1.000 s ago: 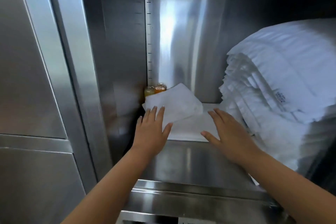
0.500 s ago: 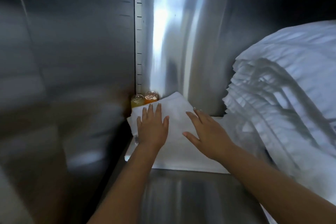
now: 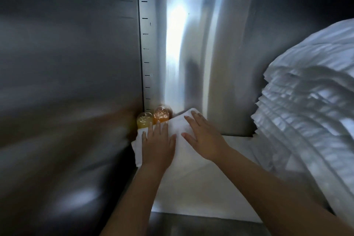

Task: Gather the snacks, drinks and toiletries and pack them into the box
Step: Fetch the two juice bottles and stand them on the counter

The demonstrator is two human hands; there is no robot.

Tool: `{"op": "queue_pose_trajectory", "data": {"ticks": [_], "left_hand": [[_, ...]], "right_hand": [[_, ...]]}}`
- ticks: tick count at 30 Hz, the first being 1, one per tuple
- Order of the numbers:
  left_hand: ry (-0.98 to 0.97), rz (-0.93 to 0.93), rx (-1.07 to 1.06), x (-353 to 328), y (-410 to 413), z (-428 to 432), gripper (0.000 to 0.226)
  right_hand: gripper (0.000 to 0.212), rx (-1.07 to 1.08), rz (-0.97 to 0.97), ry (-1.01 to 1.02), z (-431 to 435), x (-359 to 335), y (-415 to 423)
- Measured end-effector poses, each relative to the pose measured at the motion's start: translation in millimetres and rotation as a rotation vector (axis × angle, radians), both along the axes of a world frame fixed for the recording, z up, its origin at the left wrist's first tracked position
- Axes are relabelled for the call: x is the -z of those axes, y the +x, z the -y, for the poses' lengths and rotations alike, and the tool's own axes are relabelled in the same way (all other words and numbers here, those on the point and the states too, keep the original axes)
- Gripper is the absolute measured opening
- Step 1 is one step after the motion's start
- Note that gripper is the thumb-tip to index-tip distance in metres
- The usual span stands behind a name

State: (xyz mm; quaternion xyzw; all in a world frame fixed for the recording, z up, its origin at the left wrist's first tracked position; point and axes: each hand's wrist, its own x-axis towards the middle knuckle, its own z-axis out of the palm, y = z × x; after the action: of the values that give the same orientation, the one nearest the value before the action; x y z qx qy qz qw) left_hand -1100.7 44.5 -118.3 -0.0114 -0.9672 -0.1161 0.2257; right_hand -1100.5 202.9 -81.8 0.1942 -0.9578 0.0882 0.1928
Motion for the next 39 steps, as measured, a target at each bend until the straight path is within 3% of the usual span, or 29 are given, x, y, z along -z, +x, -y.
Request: {"op": "queue_pose_trajectory", "data": {"ticks": [9, 19, 23, 28, 34, 39], "left_hand": [[0.025, 0.020, -0.003, 34, -21, -8, 0.056], [0.127, 0.032, 0.077, 28, -20, -5, 0.051], [0.191, -0.016, 0.131, 15, -27, 2, 0.040], [0.323, -0.075, -0.029, -1, -46, 16, 0.027], [0.262, -0.097, -0.247, -8, -66, 28, 0.063], [0.270, -0.066, -0.310, -2, -86, 20, 0.061]], "right_hand": [[0.058, 0.020, 0.036, 0.060, -3, 25, -77], [0.052, 0.025, -0.030, 0.014, -7, 37, -81], [0.048, 0.046, -0.019, -0.019, -2, 24, -85], [0.054, 0.194, -0.031, 0.108, 23, 8, -96], [0.071, -0.125, 0.113, -0.375, 55, 3, -114], [0.082, -0.187, 0.220, -0.316, 61, 2, -138]]}}
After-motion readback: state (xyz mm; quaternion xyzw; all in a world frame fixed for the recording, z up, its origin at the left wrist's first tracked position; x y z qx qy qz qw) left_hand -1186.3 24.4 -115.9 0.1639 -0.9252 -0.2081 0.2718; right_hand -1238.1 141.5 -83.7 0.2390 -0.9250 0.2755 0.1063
